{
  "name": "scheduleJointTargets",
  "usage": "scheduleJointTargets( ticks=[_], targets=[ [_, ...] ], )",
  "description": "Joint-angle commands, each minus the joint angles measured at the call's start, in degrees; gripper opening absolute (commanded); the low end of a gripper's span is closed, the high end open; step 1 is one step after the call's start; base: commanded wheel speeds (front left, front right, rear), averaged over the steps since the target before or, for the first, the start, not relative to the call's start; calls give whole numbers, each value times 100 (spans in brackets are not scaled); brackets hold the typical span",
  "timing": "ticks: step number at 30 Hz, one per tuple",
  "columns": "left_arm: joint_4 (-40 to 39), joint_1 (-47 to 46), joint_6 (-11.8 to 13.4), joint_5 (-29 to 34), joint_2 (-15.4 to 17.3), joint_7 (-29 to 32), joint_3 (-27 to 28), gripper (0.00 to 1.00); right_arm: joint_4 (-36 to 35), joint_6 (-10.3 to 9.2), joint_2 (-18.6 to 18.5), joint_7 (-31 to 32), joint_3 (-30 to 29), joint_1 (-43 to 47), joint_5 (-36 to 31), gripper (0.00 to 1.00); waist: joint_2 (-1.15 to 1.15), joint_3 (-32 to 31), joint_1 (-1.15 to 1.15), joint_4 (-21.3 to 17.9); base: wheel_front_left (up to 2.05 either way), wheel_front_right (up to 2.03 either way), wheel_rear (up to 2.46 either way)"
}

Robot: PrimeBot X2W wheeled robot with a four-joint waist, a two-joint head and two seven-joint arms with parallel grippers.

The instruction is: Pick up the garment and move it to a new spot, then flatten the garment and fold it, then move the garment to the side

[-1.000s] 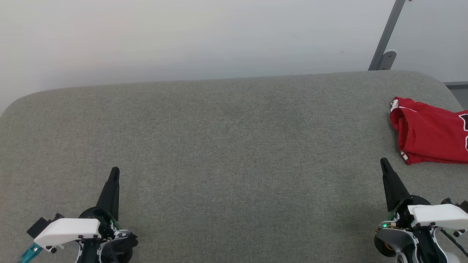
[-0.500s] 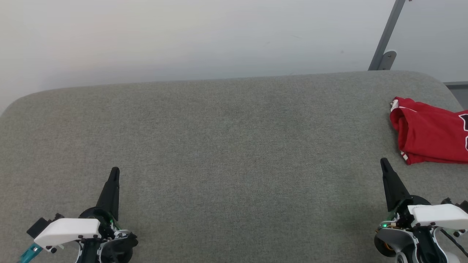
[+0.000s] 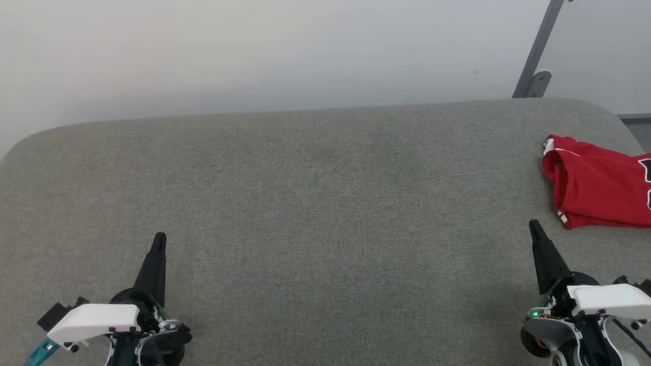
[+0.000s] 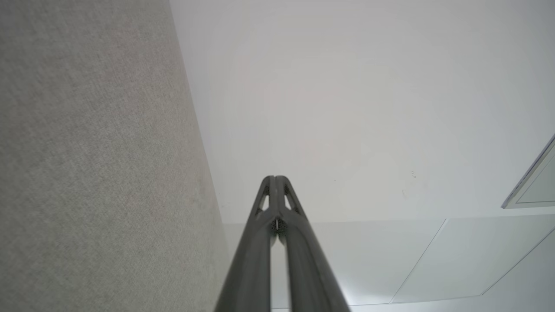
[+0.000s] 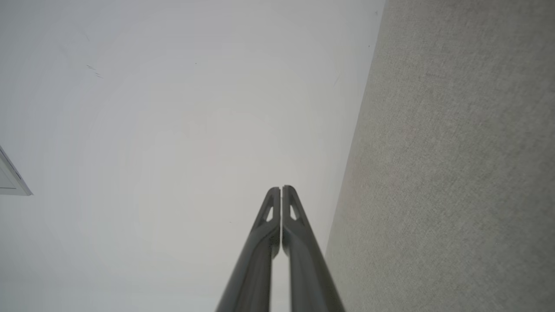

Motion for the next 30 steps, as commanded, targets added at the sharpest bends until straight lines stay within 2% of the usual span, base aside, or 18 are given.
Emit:
scheduleJointTargets(
  ticks=[1, 30],
  targets=[
    [-1, -72, -31, -9, 6, 21, -3, 0, -18, -2, 9, 7, -4, -24, 22, 0, 0, 0, 0, 0, 0, 0, 0],
    [-2, -73, -31, -8, 6, 21, -2, 0, -19, -2, 9, 6, -3, -24, 23, 0, 0, 0, 0, 0, 0, 0, 0]
  ],
)
